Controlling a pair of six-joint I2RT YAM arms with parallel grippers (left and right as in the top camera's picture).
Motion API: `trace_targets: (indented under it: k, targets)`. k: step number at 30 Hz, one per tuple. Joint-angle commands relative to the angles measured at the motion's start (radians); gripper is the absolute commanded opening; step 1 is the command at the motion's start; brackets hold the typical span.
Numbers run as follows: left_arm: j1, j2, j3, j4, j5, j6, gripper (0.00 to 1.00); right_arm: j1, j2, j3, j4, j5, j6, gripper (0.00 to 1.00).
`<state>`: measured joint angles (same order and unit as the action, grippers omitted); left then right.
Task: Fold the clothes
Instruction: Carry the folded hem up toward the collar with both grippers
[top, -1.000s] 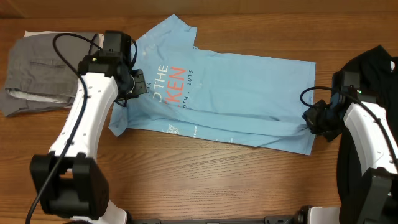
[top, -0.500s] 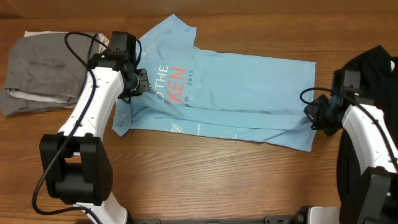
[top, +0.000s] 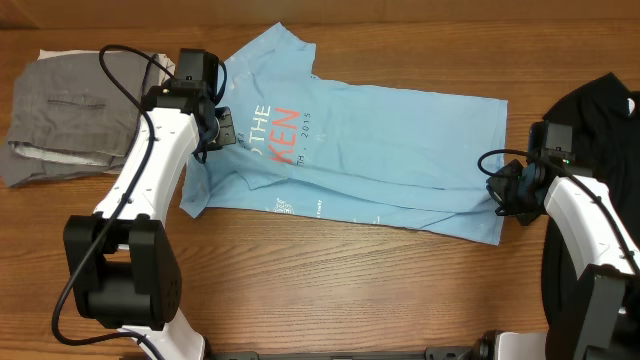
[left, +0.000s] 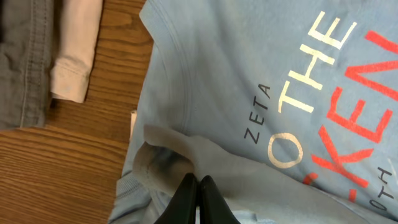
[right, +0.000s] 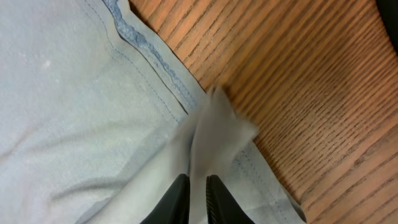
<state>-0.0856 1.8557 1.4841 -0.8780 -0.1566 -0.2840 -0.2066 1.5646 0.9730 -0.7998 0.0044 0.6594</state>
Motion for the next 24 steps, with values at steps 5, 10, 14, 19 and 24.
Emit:
trace_targets:
  k: [5, 10, 14, 19, 24]
  targets:
    - [0.001, 0.024, 0.024, 0.039, -0.034, -0.005, 0.04, 0.027, 0.003, -0.005, 0.038, 0.01, 0.006, 0.15]
    - [0.001, 0.024, 0.024, 0.07, -0.034, -0.008, 0.06, 0.035, 0.003, -0.005, 0.082, 0.002, -0.021, 0.25]
    - [0.005, 0.021, 0.052, 0.07, -0.032, -0.008, 0.56, 0.029, 0.003, 0.051, 0.031, -0.04, -0.125, 0.33]
    - [0.018, 0.008, 0.196, -0.095, 0.016, -0.014, 0.93, 0.026, 0.003, 0.202, -0.178, -0.053, -0.152, 0.4]
    - [0.029, 0.007, 0.254, -0.407, 0.019, -0.095, 0.93, 0.026, 0.003, 0.238, -0.365, -0.118, -0.151, 0.41]
